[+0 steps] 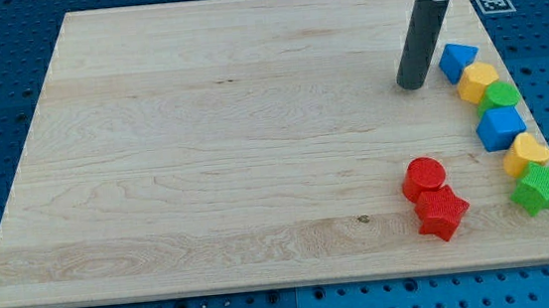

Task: Separate the red circle from the red star

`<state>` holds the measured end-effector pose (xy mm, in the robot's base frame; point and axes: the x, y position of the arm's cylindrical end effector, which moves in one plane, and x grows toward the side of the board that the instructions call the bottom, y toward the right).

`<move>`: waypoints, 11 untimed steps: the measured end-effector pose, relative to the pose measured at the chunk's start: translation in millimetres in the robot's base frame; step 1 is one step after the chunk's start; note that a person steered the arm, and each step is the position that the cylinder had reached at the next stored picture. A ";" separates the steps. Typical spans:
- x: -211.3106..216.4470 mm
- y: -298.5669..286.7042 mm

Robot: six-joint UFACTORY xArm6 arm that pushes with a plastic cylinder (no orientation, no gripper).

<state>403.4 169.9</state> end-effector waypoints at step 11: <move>155.1 30.7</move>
<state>558.5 200.6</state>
